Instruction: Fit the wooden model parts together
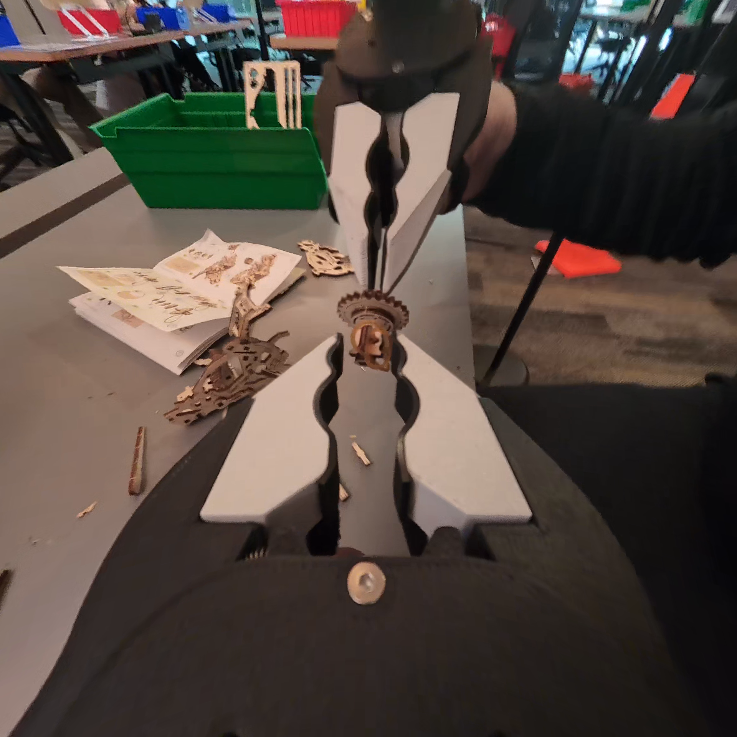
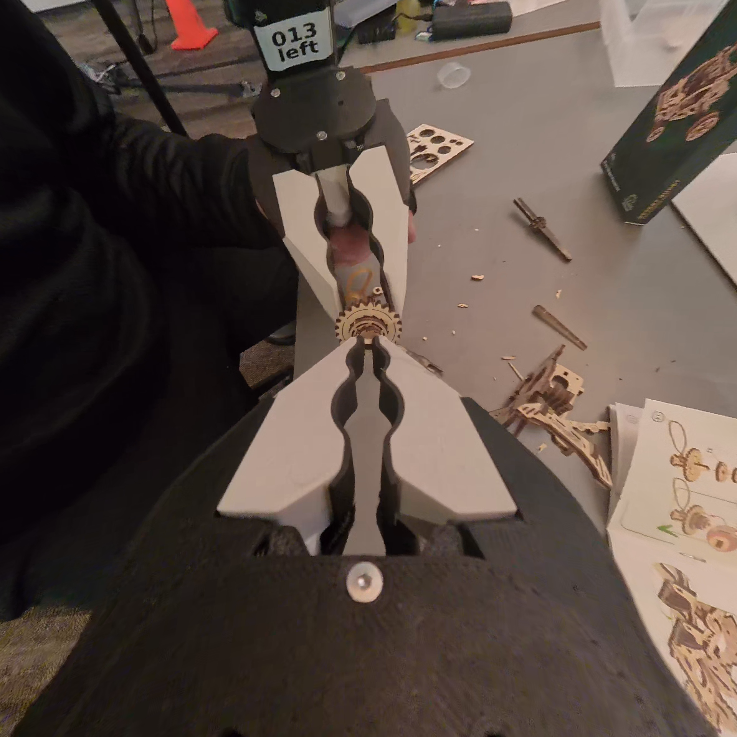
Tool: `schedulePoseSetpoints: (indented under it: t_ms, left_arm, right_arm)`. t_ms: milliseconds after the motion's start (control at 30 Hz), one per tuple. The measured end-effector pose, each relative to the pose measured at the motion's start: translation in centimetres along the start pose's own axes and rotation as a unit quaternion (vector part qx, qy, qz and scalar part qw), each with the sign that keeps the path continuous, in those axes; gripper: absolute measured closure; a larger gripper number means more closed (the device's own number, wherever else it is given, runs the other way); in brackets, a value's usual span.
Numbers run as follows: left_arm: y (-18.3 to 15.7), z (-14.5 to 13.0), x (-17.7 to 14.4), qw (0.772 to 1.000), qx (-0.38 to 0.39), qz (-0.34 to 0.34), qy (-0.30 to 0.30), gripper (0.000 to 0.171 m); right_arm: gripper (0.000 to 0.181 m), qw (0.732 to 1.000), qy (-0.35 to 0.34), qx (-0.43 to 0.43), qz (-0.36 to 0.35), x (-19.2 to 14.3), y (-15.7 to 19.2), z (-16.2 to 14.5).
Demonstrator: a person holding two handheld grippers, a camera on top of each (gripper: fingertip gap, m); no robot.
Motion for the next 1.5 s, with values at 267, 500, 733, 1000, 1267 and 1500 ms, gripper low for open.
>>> schedulePoseSetpoints:
  t_ms: [267,500,733,1000,1267,1500]
  left_arm:
    - [-1.8,-1.1,-2.7,1.0,0.002,0.014,0.004,0.16]
    - [1.0,-4.0,-12.3,0.984,-0.077,0.159,-0.027,0.16]
    - [1.4,-6.2,-13.7,0.973,-0.03,0.229,0.023,0.16]
    - [1.4,-6.4,-13.9,0.974,-0.033,0.223,0.011,0.16]
    - [1.4,-7.0,-14.0,0.975,-0.051,0.215,0.024,0.16]
    - [1.2,-7.6,-13.5,0.975,-0.039,0.212,0.054,0.16]
  right_arm:
    - [0.158,1.0,-0.009,0.003,-0.004,1.8,1.0,1.2]
    - [0.154,0.998,0.022,0.014,-0.062,7.2,0.9,0.1]
    - [0.17,0.989,0.077,0.0,-0.127,15.3,0.5,-1.3]
    - [0.175,0.982,0.114,0.021,-0.148,17.0,-0.6,-2.0]
    - [0.17,0.981,0.127,0.003,-0.149,16.1,-0.9,-2.1]
    - [0.181,0.983,0.132,-0.003,-0.13,16.8,-0.9,-1.9]
Point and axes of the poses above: each gripper's, where its closed fingertips meet, x out along the fingers, z out of its top, y = z × x across the jaws, the point moved 4 cm from there along -x, back along the fingers, and after that the axes turned 9 degrees about x, right-handed, at the moved point
